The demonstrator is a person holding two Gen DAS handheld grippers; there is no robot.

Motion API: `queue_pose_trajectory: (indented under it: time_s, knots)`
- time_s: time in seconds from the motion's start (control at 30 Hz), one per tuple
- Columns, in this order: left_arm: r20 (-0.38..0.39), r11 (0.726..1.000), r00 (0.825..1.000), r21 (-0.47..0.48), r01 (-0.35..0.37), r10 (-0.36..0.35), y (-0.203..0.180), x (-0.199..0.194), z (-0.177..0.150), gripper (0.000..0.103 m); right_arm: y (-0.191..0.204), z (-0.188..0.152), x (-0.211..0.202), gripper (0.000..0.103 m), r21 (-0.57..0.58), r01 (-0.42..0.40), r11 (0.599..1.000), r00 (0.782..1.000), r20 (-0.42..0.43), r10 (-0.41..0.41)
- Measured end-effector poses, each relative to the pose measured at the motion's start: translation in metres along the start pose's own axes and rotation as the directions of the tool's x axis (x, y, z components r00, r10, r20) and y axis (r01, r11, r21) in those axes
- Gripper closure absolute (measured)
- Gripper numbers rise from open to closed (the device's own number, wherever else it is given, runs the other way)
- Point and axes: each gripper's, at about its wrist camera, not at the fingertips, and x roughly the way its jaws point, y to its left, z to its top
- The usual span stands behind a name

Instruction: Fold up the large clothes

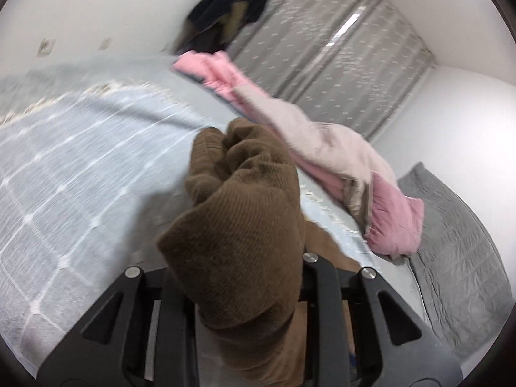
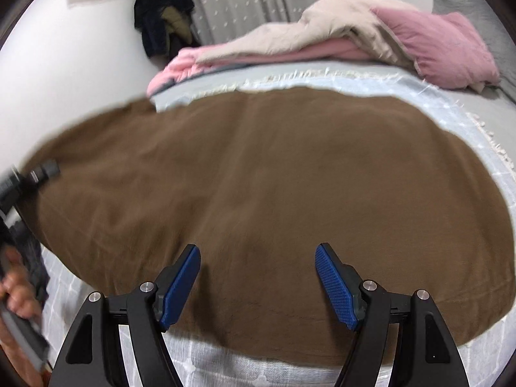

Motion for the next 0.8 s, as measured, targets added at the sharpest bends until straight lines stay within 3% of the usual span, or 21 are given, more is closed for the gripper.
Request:
queue_pose_trajectory:
  time_s: [0.1,0.2,0.27,0.37,0.43,0.47,0.53,0.57,0.6,0.63,0.67,0.7,0.73,0.8]
  knots:
    - [0.001,0.995,0.998,0.077,0.065,-0.065,-0.039,-0.001,-0.004,0.075,-0.005,-0.001,0.010,0.028,0.012,-0.007,1.000,1.000,-0.026,0.008]
    - [-0.062,0.972,0.984,0.158,0.176,-0.168,-0.085,0.006,-0.017,0.075,-0.020,0.006,-0.001,0.028,0.081,-0.077,0.994,0.996,-0.029,0.079]
    - [-0.114,0.945,0.971,0.232,0.231,-0.209,-0.113,0.013,-0.031,0.075,-0.047,0.009,-0.020,0.028,0.178,-0.096,0.979,0.995,0.027,0.092]
    - [-0.214,0.880,0.946,0.362,0.307,-0.242,-0.151,0.029,-0.067,0.073,-0.092,0.007,-0.042,0.028,0.318,-0.084,0.944,0.994,0.095,0.056]
    - [-0.325,0.829,0.913,0.416,0.373,-0.248,-0.167,0.046,-0.100,0.070,-0.135,-0.001,-0.055,0.028,0.459,-0.102,0.883,0.990,0.132,0.045]
    - [-0.391,0.803,0.888,0.433,0.409,-0.242,-0.170,0.055,-0.117,0.068,-0.147,-0.004,-0.058,0.028,0.495,-0.113,0.862,0.989,0.141,0.049]
    - [-0.510,0.759,0.836,0.458,0.464,-0.203,-0.171,0.074,-0.146,0.059,-0.181,-0.013,-0.066,0.028,0.592,-0.149,0.792,0.983,0.174,0.055]
    - [-0.584,0.727,0.796,0.476,0.495,-0.159,-0.170,0.086,-0.168,0.055,-0.192,-0.017,-0.070,0.028,0.622,-0.158,0.767,0.981,0.188,0.049]
    - [-0.625,0.698,0.772,0.504,0.510,-0.112,-0.167,0.094,-0.186,0.051,-0.200,-0.019,-0.072,0.028,0.642,-0.166,0.749,0.979,0.200,0.046]
    - [-0.620,0.664,0.780,0.546,0.511,-0.090,-0.166,0.094,-0.196,0.051,-0.205,-0.021,-0.074,0.028,0.657,-0.182,0.732,0.976,0.214,0.050]
    - [-0.576,0.605,0.814,0.621,0.499,-0.080,-0.167,0.085,-0.204,0.049,-0.210,-0.023,-0.075,0.028,0.670,-0.208,0.712,0.971,0.231,0.066]
    - [-0.546,0.552,0.835,0.675,0.490,-0.073,-0.170,0.075,-0.208,0.043,-0.213,-0.025,-0.074,0.028,0.680,-0.244,0.692,0.964,0.247,0.097]
    - [-0.543,0.523,0.837,0.694,0.494,-0.070,-0.172,0.067,-0.207,0.036,-0.212,-0.025,-0.073,0.028,0.681,-0.258,0.685,0.961,0.251,0.112]
    - [-0.563,0.517,0.823,0.681,0.518,-0.083,-0.172,0.053,-0.197,0.029,-0.207,-0.024,-0.070,0.028,0.674,-0.287,0.681,0.956,0.251,0.154]
